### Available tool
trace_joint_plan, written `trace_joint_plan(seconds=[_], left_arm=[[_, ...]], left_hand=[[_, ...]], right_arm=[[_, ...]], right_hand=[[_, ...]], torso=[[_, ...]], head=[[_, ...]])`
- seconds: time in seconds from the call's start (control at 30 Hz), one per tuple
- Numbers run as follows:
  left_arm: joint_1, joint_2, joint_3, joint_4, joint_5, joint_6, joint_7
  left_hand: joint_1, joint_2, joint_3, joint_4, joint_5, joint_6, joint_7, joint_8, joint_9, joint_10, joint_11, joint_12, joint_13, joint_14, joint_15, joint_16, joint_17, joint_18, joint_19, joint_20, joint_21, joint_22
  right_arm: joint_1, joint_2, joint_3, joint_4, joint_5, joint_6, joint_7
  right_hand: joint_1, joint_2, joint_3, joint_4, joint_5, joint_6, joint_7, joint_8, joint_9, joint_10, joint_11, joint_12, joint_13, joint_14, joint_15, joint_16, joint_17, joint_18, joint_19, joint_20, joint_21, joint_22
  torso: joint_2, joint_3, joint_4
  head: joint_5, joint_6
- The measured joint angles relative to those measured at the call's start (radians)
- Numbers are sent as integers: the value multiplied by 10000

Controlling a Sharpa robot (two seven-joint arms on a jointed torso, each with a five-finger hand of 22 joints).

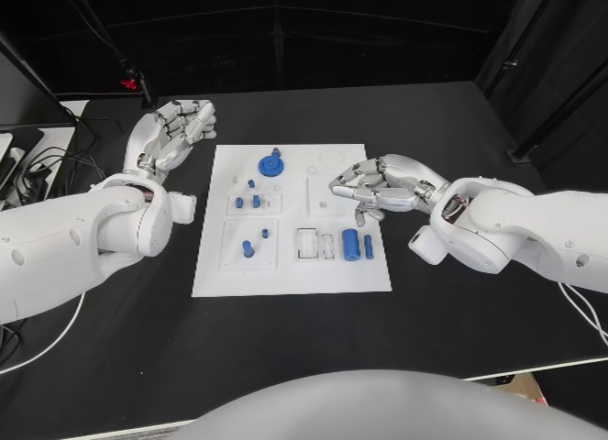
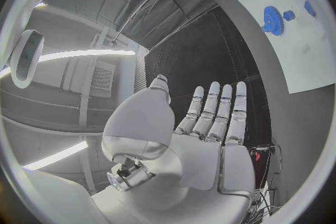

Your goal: Assemble the parts on the task board

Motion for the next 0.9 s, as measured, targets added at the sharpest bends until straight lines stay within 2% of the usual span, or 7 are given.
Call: trace_joint_plan(seconds=[0.07, 0.1, 0.2, 0.3, 0.4, 0.53, 0.9], left_arm=[[-10, -43, 0, 15, 7, 3, 0], [-15, -60, 0, 15, 11, 4, 0], [-26, -85, 0, 17, 25, 6, 0], [-29, -85, 0, 27, 39, 13, 0], [-38, -85, 0, 31, 52, 21, 0], [-41, -113, 0, 44, 68, 32, 0], [-56, -288, 0, 78, 95, 47, 0]], left_hand=[[0, 0, 0, 0, 0, 0, 0, 0, 0, 0, 0, 0, 0, 0, 0, 0, 0, 0, 0, 0, 0, 0], [0, 0, 0, 0, 0, 0, 0, 0, 0, 0, 0, 0, 0, 0, 0, 0, 0, 0, 0, 0, 0, 0], [40, 40, 0, 0, 0, 0, 0, 0, 0, 0, 0, 0, 0, 0, 0, 0, -13, 0, 0, 0, 0, -11], [41, 40, 0, 0, 0, 0, 0, 0, 0, 0, 0, 0, 0, 0, 0, 0, -12, 0, 0, 0, 0, -11], [41, 40, 0, 0, 0, 0, 0, 0, 0, 0, 0, 0, 0, 0, 0, 0, -12, 0, 0, 0, 0, -11], [41, 40, 0, 0, 0, 0, 0, 0, 0, 0, 0, 0, 0, 0, 0, 0, -12, 1, 0, 0, 0, -11], [40, 40, 0, 0, 0, 0, 0, 0, 0, 0, 0, -1, 0, 0, 0, 0, -11, 1, 0, 0, 0, -11]], right_arm=[[0, -65, -1, 81, 111, -60, -224], [0, -90, -3, 120, 155, -89, -345], [0, -149, -16, 227, 246, -196, -798], [0, -203, -27, 300, 216, -338, -1271], [-1, -264, -37, 370, -39, -506, -1841], [-3, -282, -48, 449, -608, -687, -2771], [-13, -63, -63, 551, -2249, -797, -5452]], right_hand=[[-327, 97, -179, -16, 168, -178, -24, 338, -2, 2028, 20, 927, 1477, 2354, -16, 1755, 3439, -18, 793, -47, 1651, 1194], [-344, 87, -254, 10, 236, -272, -32, 530, -3, 2849, 107, 1239, 1679, 2845, 36, 2208, 3985, -263, 1504, -19, 3036, 2101], [-367, 64, -378, 129, 409, -316, -32, 1172, 72, 3417, 271, 1576, 1828, 3171, 179, 2537, 4386, -968, 3692, 106, 6976, 3270], [-365, 62, -463, 109, 630, -288, -48, 1678, 179, 3463, 316, 1583, 1832, 3197, 205, 2545, 4414, -1443, 4702, 210, 9215, 3348], [-191, -112, -463, 109, 801, -164, -26, 1987, 251, 3462, 316, 1583, 1832, 3197, 205, 2545, 4413, -1648, 4759, 237, 9978, 3348], [-246, -189, -491, 81, 863, 258, 7, 2383, 364, 3462, 316, 1583, 1831, 3197, 205, 2545, 4413, -1648, 4759, 237, 10048, 3347], [-366, -307, -491, 81, 963, 880, 123, 2880, 585, 3478, 223, 1583, 1830, 3194, 96, 2545, 4411, -1646, 4785, 155, 10048, 3346]], torso=[[-1, -7, -33], [0, -12, -51], [-1, -28, -110], [-4, -45, -169], [-5, -62, -223], [-6, -75, -269], [-5, -81, -306]], head=[[-47, -4], [-58, -11], [-94, -30], [-110, -49], [-111, -68], [-116, -99], [-126, -147]])
